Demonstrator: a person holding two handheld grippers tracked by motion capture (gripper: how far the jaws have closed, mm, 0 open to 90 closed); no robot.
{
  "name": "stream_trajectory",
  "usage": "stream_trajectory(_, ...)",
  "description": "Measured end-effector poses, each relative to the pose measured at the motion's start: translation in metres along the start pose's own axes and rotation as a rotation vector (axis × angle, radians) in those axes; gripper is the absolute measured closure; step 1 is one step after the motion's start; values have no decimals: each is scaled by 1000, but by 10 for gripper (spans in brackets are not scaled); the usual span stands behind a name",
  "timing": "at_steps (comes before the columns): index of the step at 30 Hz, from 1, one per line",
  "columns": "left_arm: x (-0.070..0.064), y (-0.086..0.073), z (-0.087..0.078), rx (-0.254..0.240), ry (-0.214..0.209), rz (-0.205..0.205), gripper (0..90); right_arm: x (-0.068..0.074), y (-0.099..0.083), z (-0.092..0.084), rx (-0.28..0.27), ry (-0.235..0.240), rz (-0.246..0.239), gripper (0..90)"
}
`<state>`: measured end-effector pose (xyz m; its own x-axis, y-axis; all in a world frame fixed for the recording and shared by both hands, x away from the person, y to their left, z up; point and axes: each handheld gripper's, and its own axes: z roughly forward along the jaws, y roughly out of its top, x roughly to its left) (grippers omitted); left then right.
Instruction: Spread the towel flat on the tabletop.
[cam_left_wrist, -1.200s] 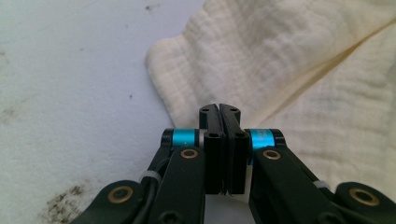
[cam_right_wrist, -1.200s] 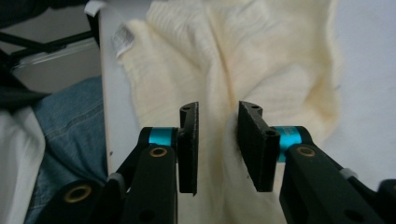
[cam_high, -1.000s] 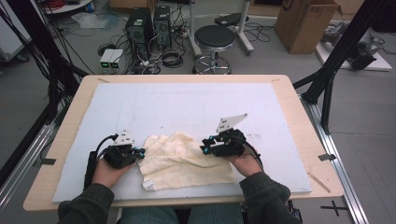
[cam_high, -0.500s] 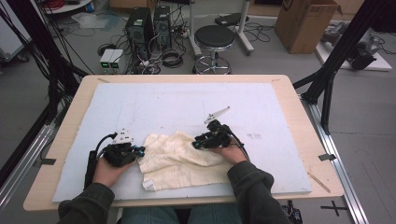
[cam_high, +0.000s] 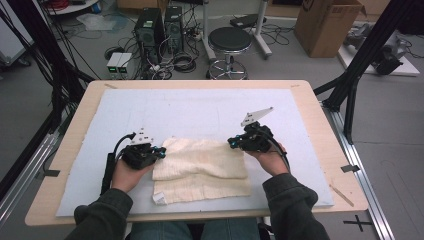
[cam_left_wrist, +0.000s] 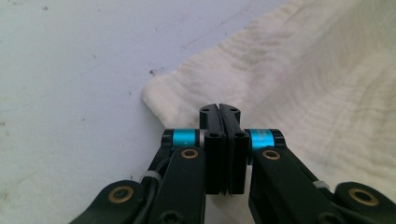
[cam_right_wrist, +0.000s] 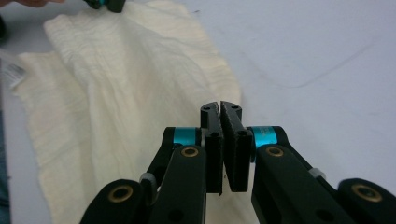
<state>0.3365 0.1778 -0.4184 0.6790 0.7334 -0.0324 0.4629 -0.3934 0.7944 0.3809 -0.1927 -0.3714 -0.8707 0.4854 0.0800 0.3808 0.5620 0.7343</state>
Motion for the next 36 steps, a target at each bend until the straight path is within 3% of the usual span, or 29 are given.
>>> stream_trajectory(2,-1,2,3,13,4,9,882,-4,1,-5,-6,-20,8,878)
stream_trajectory(4,-1,0,5,53,5,23,882,-4,-2,1,26,46,32,877)
stream_trajectory(7,1,-5,5,78,-12,22,880,8,-12,20,154,161,7,837)
stream_trajectory(10,3,-7,2,86,-44,26,861,11,-22,24,136,216,22,778)
stream_trajectory(12,5,-6,-2,50,-64,3,799,7,-24,19,90,214,36,741)
stream_trajectory(15,11,-1,-6,4,-57,-17,741,-2,-23,6,29,199,57,723)
stream_trajectory(20,23,10,-1,-11,-25,-61,695,-23,-18,-4,-42,105,97,731)
stream_trajectory(22,28,11,5,-16,-16,-88,673,-31,-20,3,-12,80,120,725)
stream_trajectory(24,30,10,12,11,6,-95,641,-35,-24,14,39,95,139,677)
stream_trajectory(29,31,6,27,69,21,-89,613,-26,-35,33,111,117,99,606)
stream_trajectory(32,28,3,34,116,26,-53,620,-17,-44,38,117,109,79,602)
stream_trajectory(36,25,3,34,113,45,-36,703,-8,-48,39,103,39,25,690)
